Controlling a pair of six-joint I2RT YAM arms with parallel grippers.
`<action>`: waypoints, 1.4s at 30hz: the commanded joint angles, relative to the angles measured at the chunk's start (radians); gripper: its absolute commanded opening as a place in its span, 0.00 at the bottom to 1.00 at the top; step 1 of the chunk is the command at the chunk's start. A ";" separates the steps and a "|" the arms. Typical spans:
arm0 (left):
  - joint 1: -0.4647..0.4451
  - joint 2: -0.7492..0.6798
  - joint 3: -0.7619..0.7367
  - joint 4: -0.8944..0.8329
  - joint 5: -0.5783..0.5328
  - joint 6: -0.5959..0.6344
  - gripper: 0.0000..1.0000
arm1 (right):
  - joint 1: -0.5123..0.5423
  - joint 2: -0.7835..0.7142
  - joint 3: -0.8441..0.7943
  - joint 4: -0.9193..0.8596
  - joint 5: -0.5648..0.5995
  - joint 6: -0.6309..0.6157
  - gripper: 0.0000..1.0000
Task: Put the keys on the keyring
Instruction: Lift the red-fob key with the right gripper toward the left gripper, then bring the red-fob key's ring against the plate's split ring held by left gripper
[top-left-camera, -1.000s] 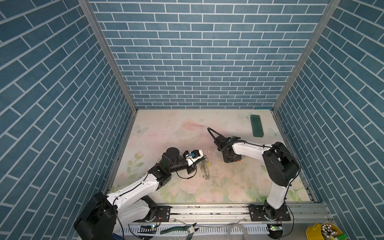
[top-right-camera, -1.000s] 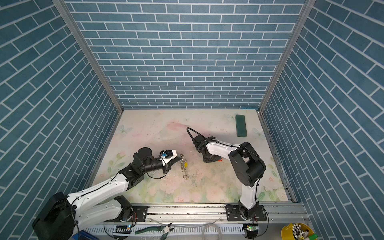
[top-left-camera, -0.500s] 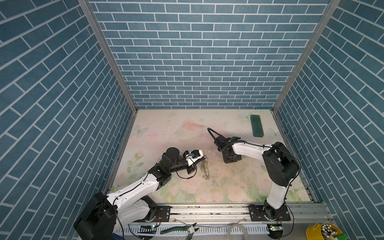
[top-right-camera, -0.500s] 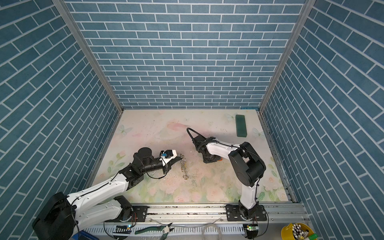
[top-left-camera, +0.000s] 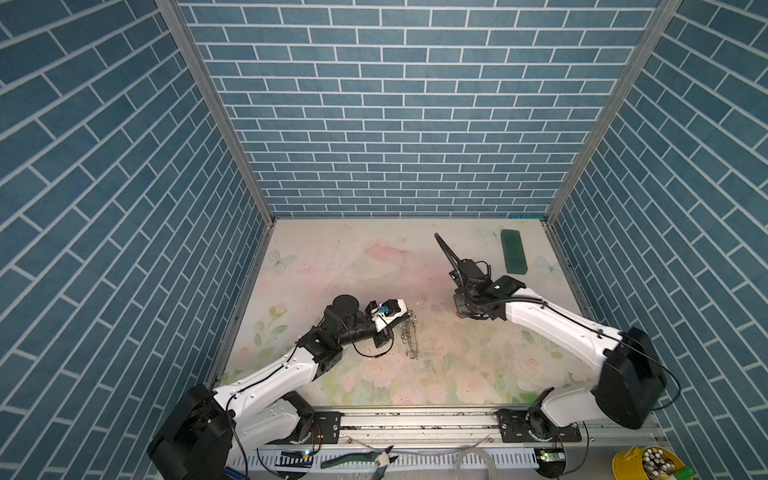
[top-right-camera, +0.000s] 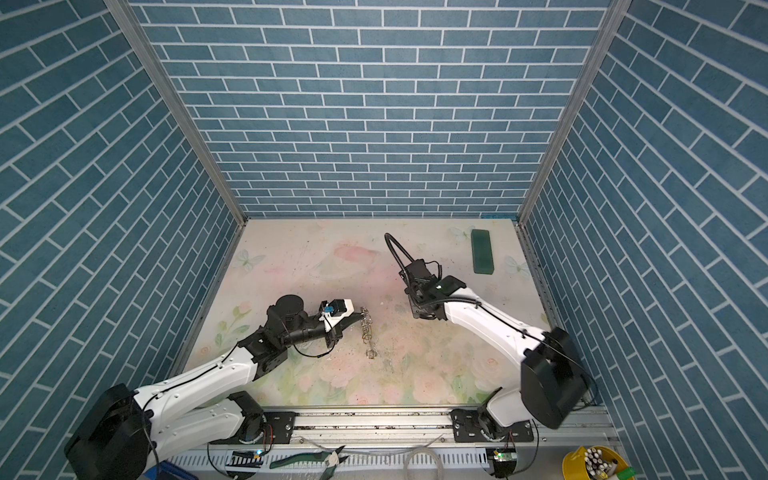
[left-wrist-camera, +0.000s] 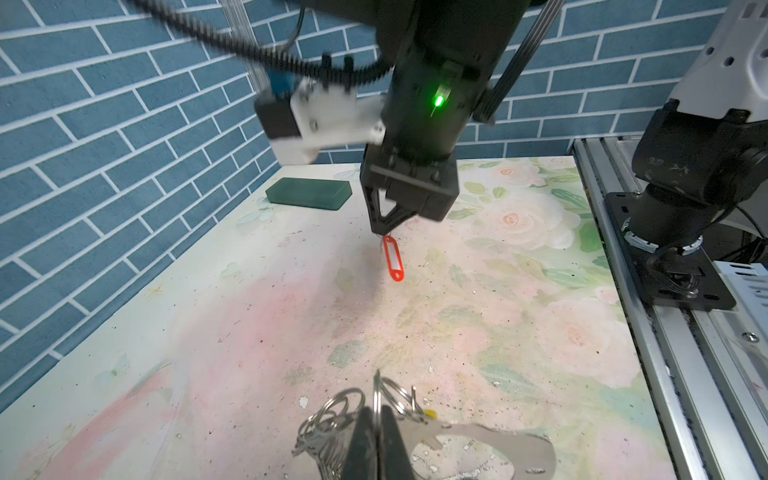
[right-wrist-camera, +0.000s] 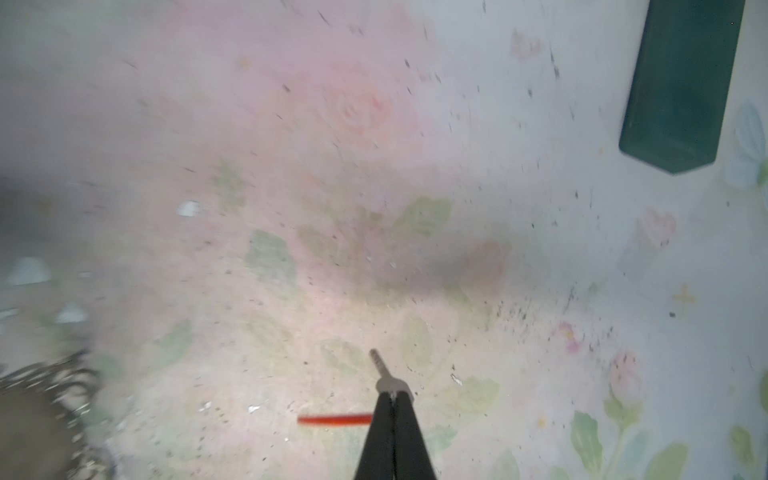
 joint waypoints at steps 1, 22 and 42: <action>-0.004 0.001 -0.004 0.025 -0.004 -0.004 0.00 | 0.003 -0.097 -0.106 0.158 -0.146 -0.183 0.00; -0.005 -0.005 -0.017 0.047 0.122 0.001 0.00 | -0.133 -0.428 -0.558 1.021 -0.869 -0.225 0.00; -0.009 0.040 0.020 -0.051 0.377 0.113 0.00 | -0.132 -0.396 -0.722 1.380 -1.270 -0.405 0.00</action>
